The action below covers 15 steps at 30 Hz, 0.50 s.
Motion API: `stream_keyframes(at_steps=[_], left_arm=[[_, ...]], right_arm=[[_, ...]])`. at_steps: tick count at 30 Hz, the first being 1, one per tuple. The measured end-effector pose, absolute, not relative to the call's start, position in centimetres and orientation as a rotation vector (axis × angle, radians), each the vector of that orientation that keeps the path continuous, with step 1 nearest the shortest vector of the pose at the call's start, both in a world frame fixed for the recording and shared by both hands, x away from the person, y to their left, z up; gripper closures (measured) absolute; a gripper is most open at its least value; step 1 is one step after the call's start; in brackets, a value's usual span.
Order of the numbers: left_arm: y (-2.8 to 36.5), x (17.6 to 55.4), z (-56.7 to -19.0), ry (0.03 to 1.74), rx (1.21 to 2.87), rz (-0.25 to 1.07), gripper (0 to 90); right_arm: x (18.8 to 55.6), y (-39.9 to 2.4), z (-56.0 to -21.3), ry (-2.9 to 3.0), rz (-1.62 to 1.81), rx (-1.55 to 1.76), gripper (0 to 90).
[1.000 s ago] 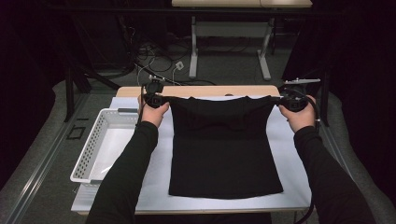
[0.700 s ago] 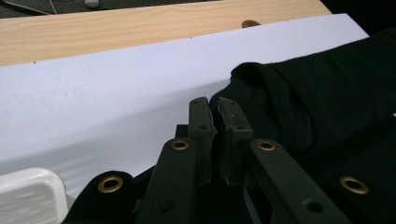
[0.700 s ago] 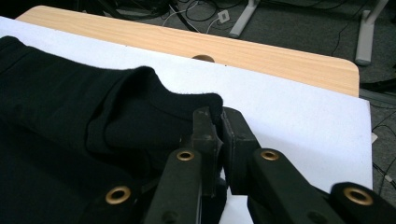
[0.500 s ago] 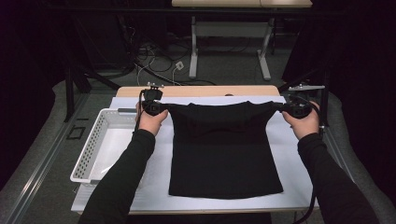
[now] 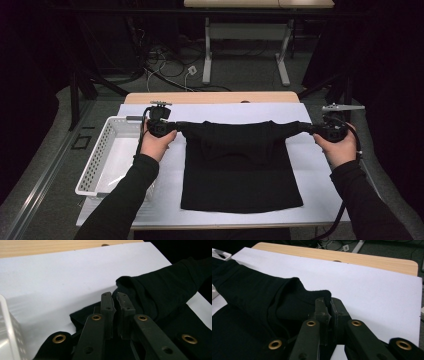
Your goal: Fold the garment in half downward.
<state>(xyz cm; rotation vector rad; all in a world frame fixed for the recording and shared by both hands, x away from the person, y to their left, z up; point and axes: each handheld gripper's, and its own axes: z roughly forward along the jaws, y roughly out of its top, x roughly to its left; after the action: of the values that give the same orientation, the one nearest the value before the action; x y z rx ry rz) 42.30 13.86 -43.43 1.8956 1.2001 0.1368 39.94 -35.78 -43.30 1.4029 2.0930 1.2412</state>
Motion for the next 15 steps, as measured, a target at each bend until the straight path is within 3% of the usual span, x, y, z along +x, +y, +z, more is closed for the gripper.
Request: stream_keyframes(at_steps=[15], left_arm=[[14.0, 38.9, -45.8, 1.187, 1.930, 0.121, 84.8]], right_arm=[[37.2, -36.0, -44.7, 2.119, 1.267, 1.395, 85.6]])
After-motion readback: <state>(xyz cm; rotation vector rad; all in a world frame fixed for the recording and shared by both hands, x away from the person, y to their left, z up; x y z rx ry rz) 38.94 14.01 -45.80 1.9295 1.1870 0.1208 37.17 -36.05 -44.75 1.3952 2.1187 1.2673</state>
